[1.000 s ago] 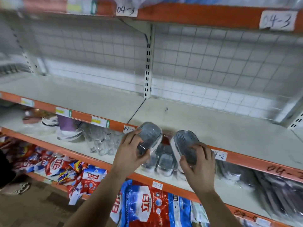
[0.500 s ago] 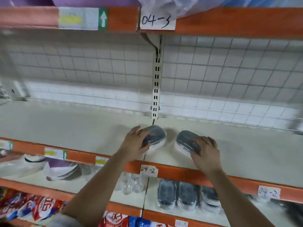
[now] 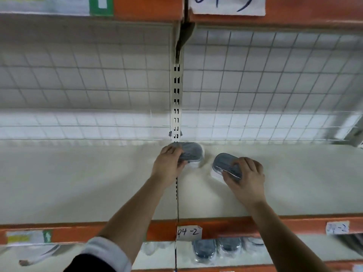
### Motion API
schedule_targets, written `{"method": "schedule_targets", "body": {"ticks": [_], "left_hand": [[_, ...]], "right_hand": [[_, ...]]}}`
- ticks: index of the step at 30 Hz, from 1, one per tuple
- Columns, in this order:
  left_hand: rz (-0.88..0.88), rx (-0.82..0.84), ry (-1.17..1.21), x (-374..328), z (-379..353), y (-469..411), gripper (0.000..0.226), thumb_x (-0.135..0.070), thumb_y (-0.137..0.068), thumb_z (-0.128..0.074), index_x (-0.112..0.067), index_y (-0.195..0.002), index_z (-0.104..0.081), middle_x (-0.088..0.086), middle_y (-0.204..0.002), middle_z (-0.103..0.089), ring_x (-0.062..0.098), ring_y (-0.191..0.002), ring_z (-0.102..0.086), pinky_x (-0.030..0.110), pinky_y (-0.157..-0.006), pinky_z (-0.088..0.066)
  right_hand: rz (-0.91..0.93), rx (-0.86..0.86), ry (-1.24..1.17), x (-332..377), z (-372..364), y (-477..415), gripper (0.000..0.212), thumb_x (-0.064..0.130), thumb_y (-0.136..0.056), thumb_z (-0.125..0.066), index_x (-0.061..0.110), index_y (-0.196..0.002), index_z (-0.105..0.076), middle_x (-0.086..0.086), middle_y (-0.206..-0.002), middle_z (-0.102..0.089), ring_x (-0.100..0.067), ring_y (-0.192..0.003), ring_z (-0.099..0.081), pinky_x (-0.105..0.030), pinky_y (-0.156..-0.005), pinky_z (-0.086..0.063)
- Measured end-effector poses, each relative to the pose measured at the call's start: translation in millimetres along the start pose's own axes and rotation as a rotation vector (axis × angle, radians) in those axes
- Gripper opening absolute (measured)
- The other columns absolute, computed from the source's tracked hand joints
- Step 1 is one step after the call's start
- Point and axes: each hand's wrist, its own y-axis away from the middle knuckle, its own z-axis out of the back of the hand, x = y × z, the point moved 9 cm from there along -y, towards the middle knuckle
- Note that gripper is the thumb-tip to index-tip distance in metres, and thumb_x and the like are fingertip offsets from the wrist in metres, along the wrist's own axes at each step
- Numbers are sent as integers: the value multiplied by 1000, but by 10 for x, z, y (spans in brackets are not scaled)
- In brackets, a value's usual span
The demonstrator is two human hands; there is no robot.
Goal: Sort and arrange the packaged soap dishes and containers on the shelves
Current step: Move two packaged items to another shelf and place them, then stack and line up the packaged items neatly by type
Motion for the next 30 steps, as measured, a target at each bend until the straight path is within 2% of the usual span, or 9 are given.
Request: {"method": "schedule_targets", "body": {"ticks": [3, 5, 9, 13, 16, 19, 24, 27, 30], "left_hand": [[1, 10, 22, -43, -81, -116, 53, -39, -93, -59, -11, -137, -48, 7, -137, -55, 25, -137, -33, 34, -105, -39], [10, 11, 36, -68, -123, -161, 53, -39, -93, -58, -11, -138, -48, 7, -138, -54, 26, -138, -33, 33, -107, -36], [26, -9, 56, -85, -142, -187, 50, -38, -94, -60, -10, -135, -51, 3, -137, -56, 25, -139, -32, 34, -105, -38], [36, 14, 49, -117, -170, -192, 50, -37, -94, -59, -11, -136, -50, 1, -138, -55, 25, -140, -31, 34, -106, -36], [49, 37, 49, -124, -195, -174, 49, -36, -96, -56, -13, -138, -48, 0, -143, -50, 24, -142, -27, 34, -107, -36], [71, 59, 79, -149, -217, -168, 44, -33, -98, -54, -14, -136, -48, 2, -150, -41, 21, -146, -20, 34, -108, -35], [53, 117, 94, -221, -175, -143, 47, -32, -102, -44, -15, -145, -37, -1, -160, -23, 18, -149, -10, 32, -115, -24], [25, 69, 28, -156, 34, -34, 50, -31, -102, -43, -13, -148, -35, 5, -157, -29, 23, -147, -22, 35, -117, -24], [42, -3, -112, 35, 280, 133, 42, -28, -99, -49, -13, -138, -49, 7, -141, -52, 27, -131, -45, 41, -103, -38]], "right_hand": [[-94, -14, 69, -73, 3, -3, 46, 39, -70, -81, 22, -110, -64, -2, -137, -49, -35, -126, -37, -51, -94, -38], [-133, 1, 86, -130, -14, -6, 45, 44, -71, -78, 26, -110, -63, -1, -141, -45, -34, -128, -34, -50, -96, -36], [-160, -4, 41, -180, -32, -5, 46, 44, -70, -79, 24, -109, -65, -8, -136, -47, -38, -123, -38, -49, -96, -38], [-110, -18, -3, -192, -34, -44, 47, 35, -68, -85, 14, -107, -68, -19, -125, -57, -39, -120, -47, -42, -99, -35], [-85, -54, -66, -175, 22, -55, 45, 28, -66, -87, 10, -103, -69, -19, -118, -59, -36, -117, -49, -42, -100, -34], [-119, -69, -143, -198, 70, -49, 44, 26, -68, -86, 10, -106, -67, -16, -122, -56, -34, -119, -45, -41, -103, -33], [-80, -80, -276, -140, 142, -45, 48, 39, -71, -79, 14, -109, -65, -10, -130, -51, -30, -124, -41, -22, -97, -25], [49, -25, -297, 59, 77, -115, 48, 39, -71, -78, 15, -111, -64, -7, -134, -49, -25, -124, -38, -21, -96, -27], [146, 67, -317, 284, -114, -300, 46, 29, -70, -85, 16, -109, -64, -8, -132, -50, -25, -127, -37, -24, -99, -28]]}}
